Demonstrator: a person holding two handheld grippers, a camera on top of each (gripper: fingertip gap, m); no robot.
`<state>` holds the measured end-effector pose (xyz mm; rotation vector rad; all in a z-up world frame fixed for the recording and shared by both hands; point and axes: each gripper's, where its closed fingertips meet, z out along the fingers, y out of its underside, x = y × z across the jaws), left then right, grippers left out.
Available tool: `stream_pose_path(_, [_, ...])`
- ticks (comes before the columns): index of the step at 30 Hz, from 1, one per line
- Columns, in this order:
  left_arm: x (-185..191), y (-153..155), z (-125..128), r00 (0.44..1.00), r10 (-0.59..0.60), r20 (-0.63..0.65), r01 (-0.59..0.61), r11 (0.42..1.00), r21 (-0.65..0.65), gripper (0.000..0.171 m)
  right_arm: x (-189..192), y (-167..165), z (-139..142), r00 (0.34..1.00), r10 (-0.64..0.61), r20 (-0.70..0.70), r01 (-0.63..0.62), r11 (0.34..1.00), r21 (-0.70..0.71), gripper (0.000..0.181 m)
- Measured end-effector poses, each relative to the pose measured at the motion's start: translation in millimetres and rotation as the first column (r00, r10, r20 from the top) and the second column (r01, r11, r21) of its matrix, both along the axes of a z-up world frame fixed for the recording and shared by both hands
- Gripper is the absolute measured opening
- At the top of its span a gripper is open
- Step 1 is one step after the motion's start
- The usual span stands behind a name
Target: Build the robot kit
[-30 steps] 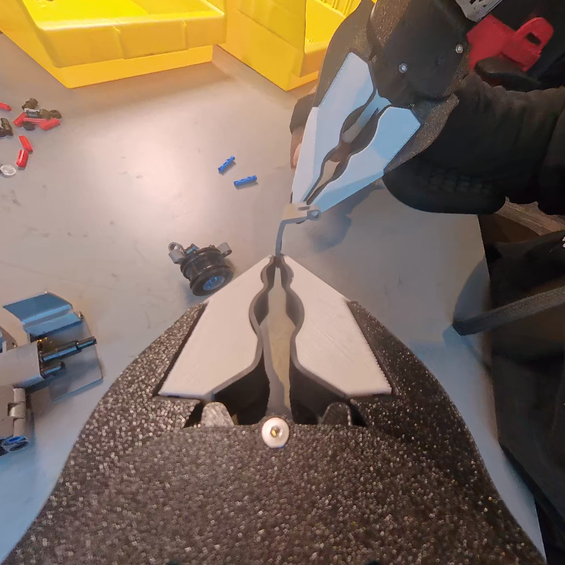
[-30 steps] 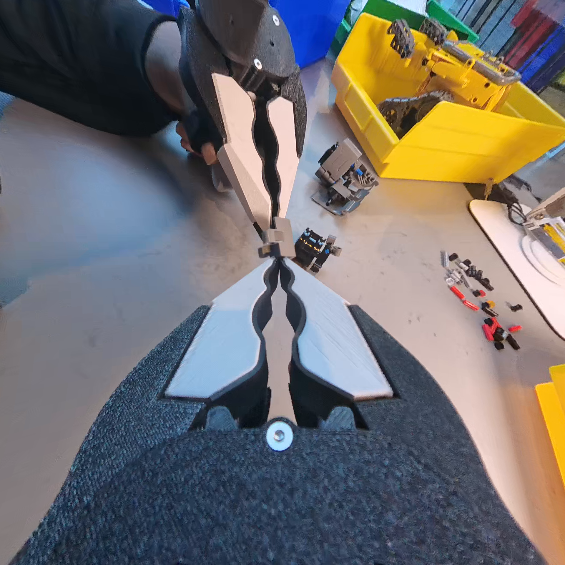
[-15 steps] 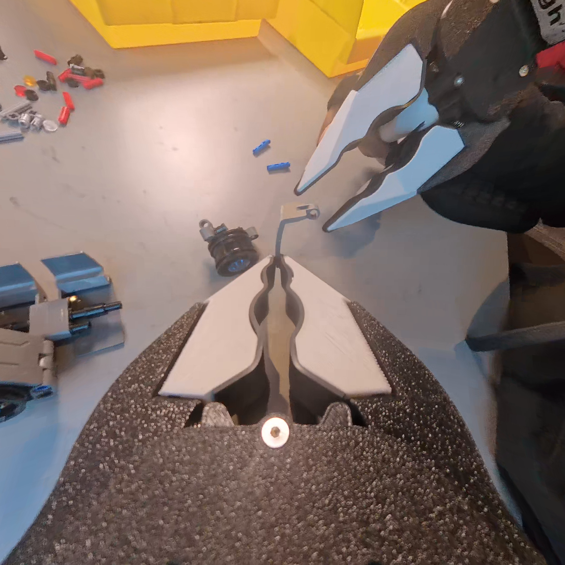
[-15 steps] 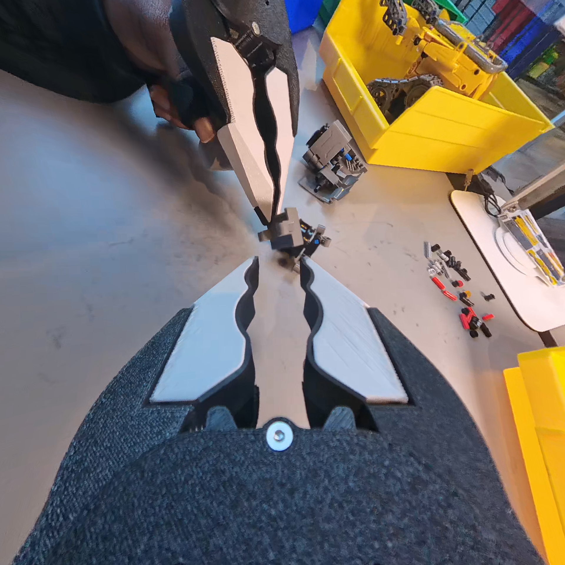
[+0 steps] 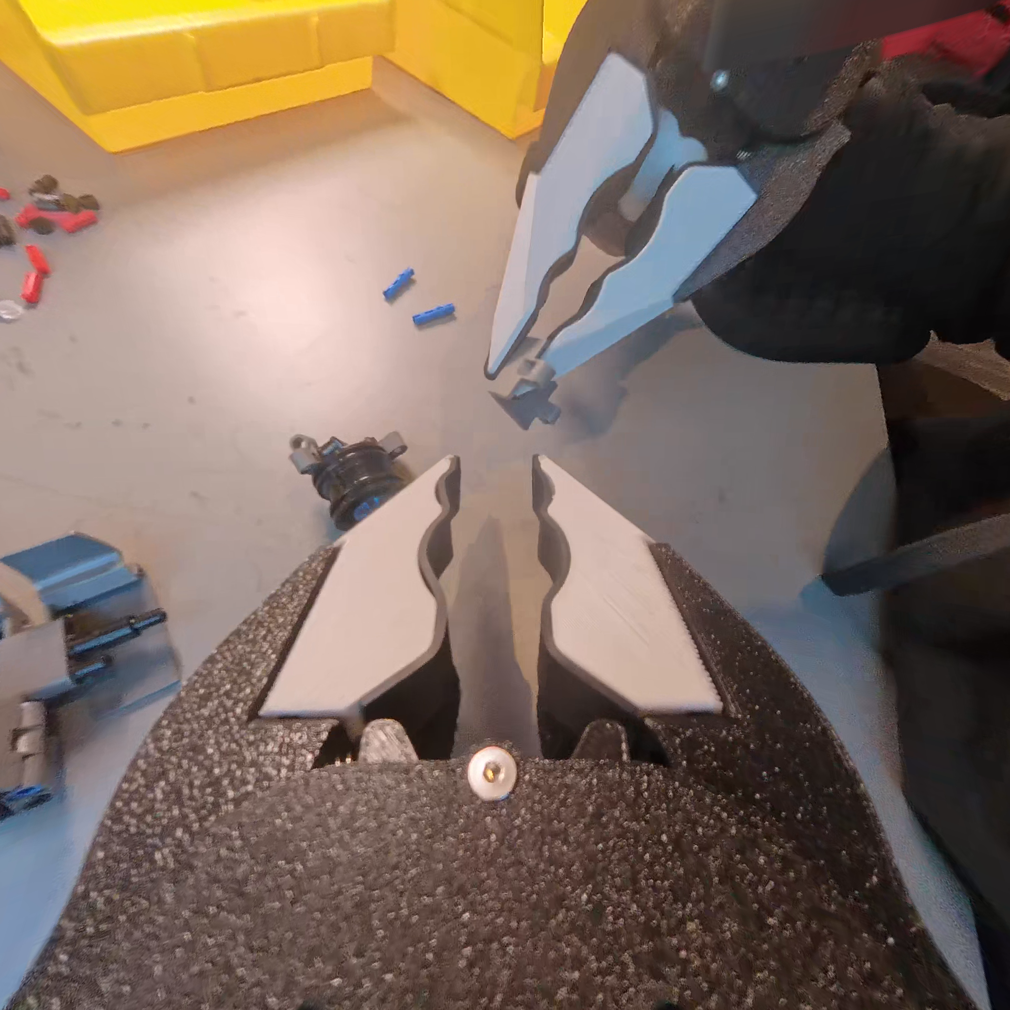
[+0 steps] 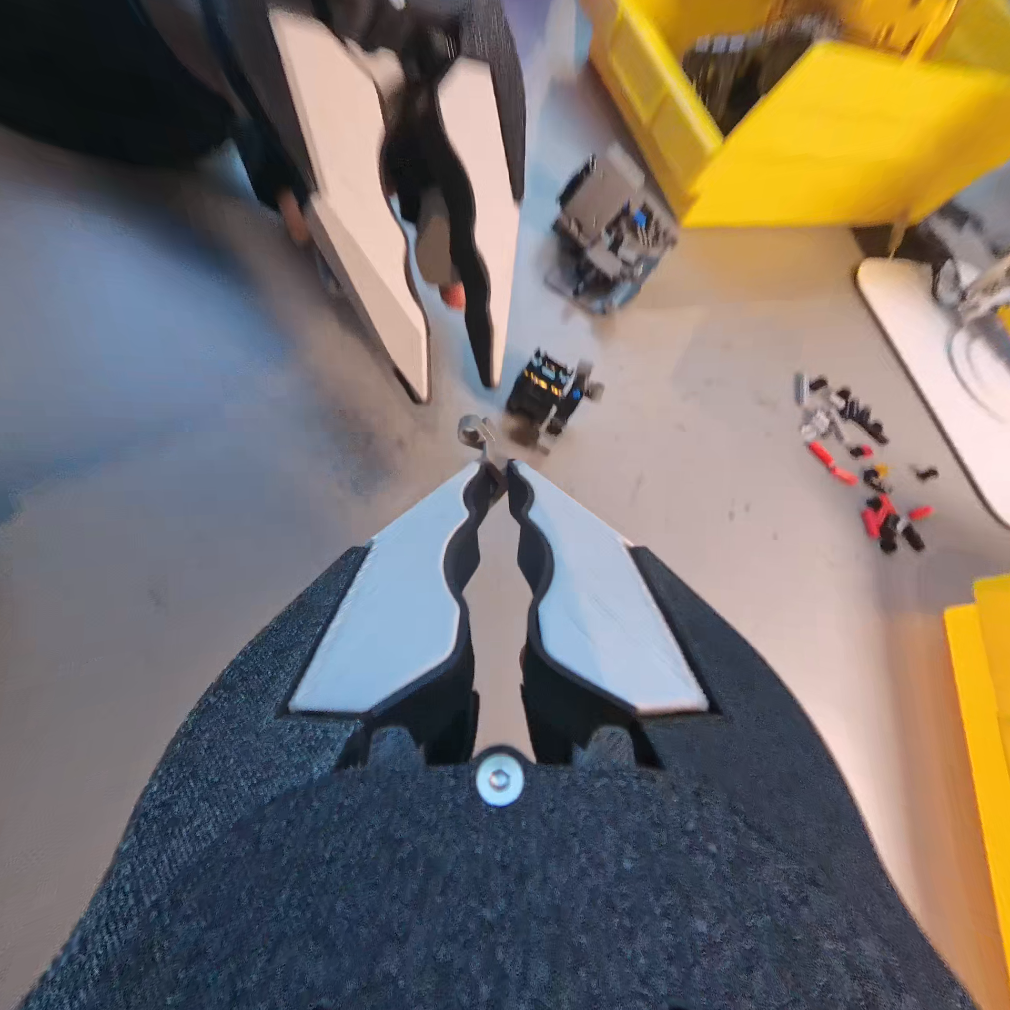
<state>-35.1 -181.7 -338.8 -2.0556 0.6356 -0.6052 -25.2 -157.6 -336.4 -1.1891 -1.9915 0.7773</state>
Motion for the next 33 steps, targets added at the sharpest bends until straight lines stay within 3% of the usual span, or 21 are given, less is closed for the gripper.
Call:
stream_pose_path(3, [4, -1, 7, 0.997, -0.038, -0.061, 0.042, 0.997, 0.071, 0.024, 6, 4, -19, 0.99, -0.05, 0.129, 0.043, 0.997, 0.062, 0.005])
stream_pose_path(7, [16, -3, -6, 0.969, -0.084, -0.233, 0.114, 0.986, 0.12, 0.021, 1, -10, -23, 0.987, -0.043, 0.156, 0.042, 0.999, 0.006, 0.012])
stream_pose_path(11, [10, -1, -23, 0.943, -0.072, -0.325, 0.103, 0.992, 0.079, 0.0, 1, -18, -27, 0.987, -0.014, 0.16, 0.024, 0.998, -0.062, 0.019])
stream_pose_path(16, [6, -1, -26, 0.945, -0.063, -0.321, 0.087, 0.994, 0.062, 0.0, 10, -15, -22, 0.984, -0.002, 0.18, 0.024, 0.993, -0.118, 0.024])
stream_pose_path(22, [11, -2, -20, 0.956, -0.073, -0.285, 0.099, 0.992, 0.075, 0.013, 28, -10, -8, 0.984, 0.041, 0.173, -0.011, 0.985, -0.172, 0.028])
stream_pose_path(24, [12, -2, -21, 0.954, -0.074, -0.29, 0.1, 0.992, 0.077, 0.014, 31, 8, -6, 0.987, -0.005, 0.159, 0.028, 0.989, -0.143, 0.028])
stream_pose_path(28, [9, 1, -16, 0.963, -0.046, -0.265, 0.073, 0.993, 0.092, 0.019, 40, 64, -18, 0.961, -0.206, 0.183, 0.223, 0.972, -0.073, 0.021])
stream_pose_path(33, [1, 5, -9, 0.975, 0.004, -0.222, 0.021, 0.994, 0.109, 0.021, 39, 79, -38, 0.931, -0.281, 0.234, 0.3, 0.953, -0.049, 0.017])
